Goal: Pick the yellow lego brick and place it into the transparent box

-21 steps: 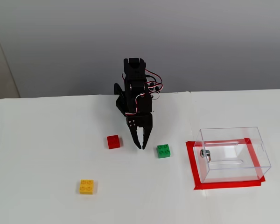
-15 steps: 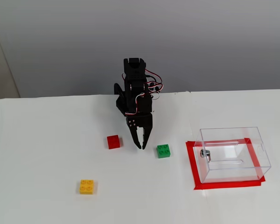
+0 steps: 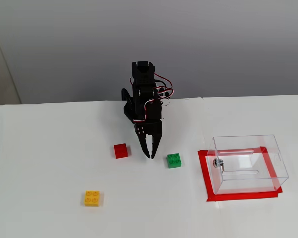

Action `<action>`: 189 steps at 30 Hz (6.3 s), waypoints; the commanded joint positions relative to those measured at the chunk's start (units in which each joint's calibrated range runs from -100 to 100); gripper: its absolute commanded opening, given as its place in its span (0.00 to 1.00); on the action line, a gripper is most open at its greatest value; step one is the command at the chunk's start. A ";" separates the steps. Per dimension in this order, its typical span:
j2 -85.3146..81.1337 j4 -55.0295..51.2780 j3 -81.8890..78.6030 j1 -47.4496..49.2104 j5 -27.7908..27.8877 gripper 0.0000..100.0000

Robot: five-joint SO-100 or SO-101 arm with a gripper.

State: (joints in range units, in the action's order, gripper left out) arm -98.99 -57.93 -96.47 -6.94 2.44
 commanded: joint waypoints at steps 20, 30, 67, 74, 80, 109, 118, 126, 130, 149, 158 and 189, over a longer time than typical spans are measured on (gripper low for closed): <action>-0.68 0.83 -0.55 -0.49 -0.09 0.02; -0.68 0.83 -0.55 -0.49 -0.09 0.02; -0.68 0.83 -0.55 -0.56 -0.09 0.02; -0.68 0.92 -0.64 -1.08 -0.09 0.02; -0.59 1.01 -0.46 -0.56 0.22 0.02; 21.73 -7.52 36.98 -1.15 -0.20 0.02; 32.84 -8.13 51.80 -8.69 -3.80 0.02; 38.61 -8.13 59.13 -20.67 -6.77 0.02; 44.30 -8.13 63.11 -27.03 -7.97 0.02; 79.85 -7.17 86.16 -44.40 -4.22 0.02; 91.39 -7.17 94.84 -43.96 -3.75 0.18; 97.67 -11.09 98.37 -34.87 -40.23 0.25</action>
State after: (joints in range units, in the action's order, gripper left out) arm -0.72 -68.72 -0.62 -40.92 -36.35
